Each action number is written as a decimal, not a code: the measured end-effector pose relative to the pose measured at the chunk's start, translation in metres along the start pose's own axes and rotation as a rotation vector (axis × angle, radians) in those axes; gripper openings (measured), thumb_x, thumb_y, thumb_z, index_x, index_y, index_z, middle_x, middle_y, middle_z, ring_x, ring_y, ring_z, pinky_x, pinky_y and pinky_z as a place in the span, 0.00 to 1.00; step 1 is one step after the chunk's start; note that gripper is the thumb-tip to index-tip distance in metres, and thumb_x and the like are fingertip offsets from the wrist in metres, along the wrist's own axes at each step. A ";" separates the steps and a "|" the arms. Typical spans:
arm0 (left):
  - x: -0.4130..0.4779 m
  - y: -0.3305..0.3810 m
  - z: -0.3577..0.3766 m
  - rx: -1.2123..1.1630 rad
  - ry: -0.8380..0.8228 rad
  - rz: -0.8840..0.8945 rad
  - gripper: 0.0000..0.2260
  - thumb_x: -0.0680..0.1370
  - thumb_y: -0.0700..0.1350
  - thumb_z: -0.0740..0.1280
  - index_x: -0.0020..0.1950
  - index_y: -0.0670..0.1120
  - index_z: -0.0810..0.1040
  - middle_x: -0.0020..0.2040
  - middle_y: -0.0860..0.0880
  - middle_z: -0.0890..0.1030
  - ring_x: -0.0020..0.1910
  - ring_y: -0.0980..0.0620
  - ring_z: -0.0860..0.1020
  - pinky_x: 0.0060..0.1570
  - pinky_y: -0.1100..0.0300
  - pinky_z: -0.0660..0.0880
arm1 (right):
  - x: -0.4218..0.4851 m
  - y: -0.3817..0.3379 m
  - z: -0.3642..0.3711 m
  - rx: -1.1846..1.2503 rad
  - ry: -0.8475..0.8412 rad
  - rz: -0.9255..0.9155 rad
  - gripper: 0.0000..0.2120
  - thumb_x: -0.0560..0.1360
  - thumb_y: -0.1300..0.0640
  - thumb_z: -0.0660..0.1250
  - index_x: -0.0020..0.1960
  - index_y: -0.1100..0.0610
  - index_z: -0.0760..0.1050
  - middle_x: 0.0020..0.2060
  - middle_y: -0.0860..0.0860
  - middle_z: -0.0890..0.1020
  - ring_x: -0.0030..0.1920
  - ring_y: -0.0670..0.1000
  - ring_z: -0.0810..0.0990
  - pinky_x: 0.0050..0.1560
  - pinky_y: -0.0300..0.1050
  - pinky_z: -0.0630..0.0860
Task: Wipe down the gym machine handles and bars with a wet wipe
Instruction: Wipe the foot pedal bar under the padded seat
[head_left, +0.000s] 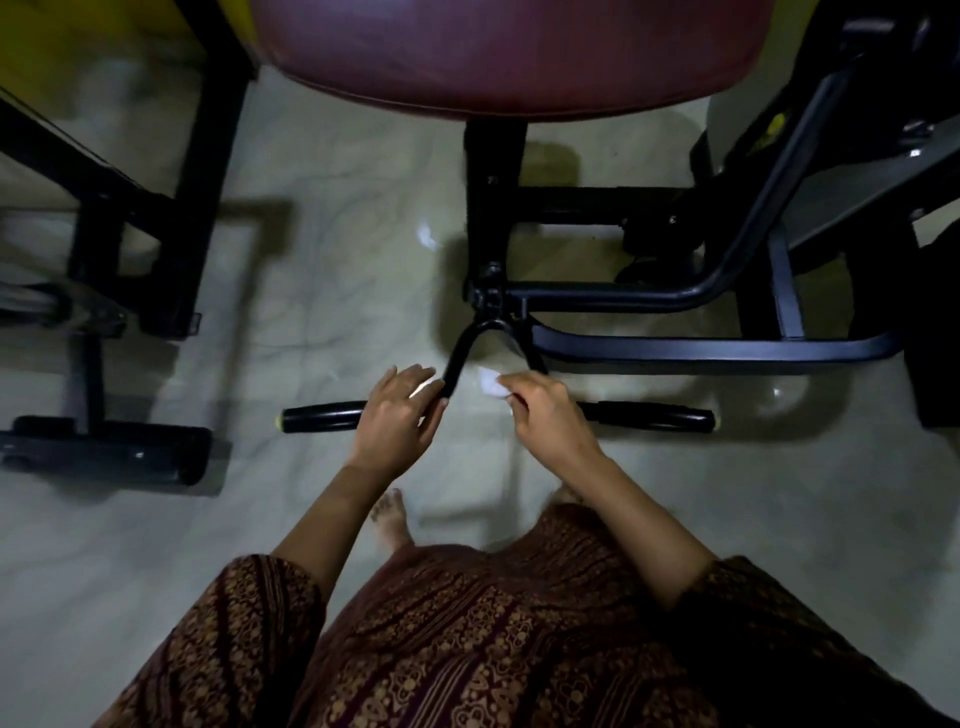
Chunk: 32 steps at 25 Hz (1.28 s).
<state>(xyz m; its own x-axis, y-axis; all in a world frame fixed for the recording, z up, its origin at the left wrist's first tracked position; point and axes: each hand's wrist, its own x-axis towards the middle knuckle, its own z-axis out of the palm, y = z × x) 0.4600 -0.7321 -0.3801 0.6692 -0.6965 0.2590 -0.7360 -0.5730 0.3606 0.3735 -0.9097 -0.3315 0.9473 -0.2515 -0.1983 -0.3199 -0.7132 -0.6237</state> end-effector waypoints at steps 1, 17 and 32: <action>-0.007 -0.016 -0.009 0.009 0.003 0.013 0.15 0.75 0.46 0.60 0.48 0.38 0.82 0.49 0.40 0.82 0.50 0.42 0.81 0.54 0.42 0.74 | 0.004 -0.015 0.011 0.009 0.016 -0.008 0.15 0.75 0.68 0.60 0.60 0.63 0.76 0.57 0.59 0.79 0.58 0.57 0.76 0.59 0.46 0.70; -0.089 -0.143 -0.070 0.007 -0.188 -0.177 0.26 0.77 0.58 0.57 0.58 0.38 0.78 0.54 0.40 0.81 0.54 0.41 0.80 0.60 0.41 0.69 | 0.024 -0.117 0.130 -0.078 0.044 -0.292 0.22 0.71 0.74 0.64 0.65 0.66 0.72 0.64 0.62 0.73 0.64 0.61 0.74 0.60 0.59 0.73; -0.098 -0.141 -0.064 -0.042 -0.150 -0.234 0.19 0.73 0.49 0.66 0.57 0.37 0.79 0.52 0.40 0.82 0.52 0.42 0.81 0.59 0.42 0.66 | 0.038 -0.088 0.131 -0.397 -0.259 -0.142 0.25 0.71 0.69 0.54 0.69 0.65 0.66 0.61 0.62 0.75 0.63 0.59 0.71 0.70 0.49 0.56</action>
<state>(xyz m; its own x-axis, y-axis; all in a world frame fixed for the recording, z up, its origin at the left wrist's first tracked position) 0.5046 -0.5555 -0.3986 0.7955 -0.6052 0.0304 -0.5563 -0.7096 0.4325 0.4395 -0.7711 -0.3829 0.9386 0.0009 -0.3449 -0.1212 -0.9354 -0.3322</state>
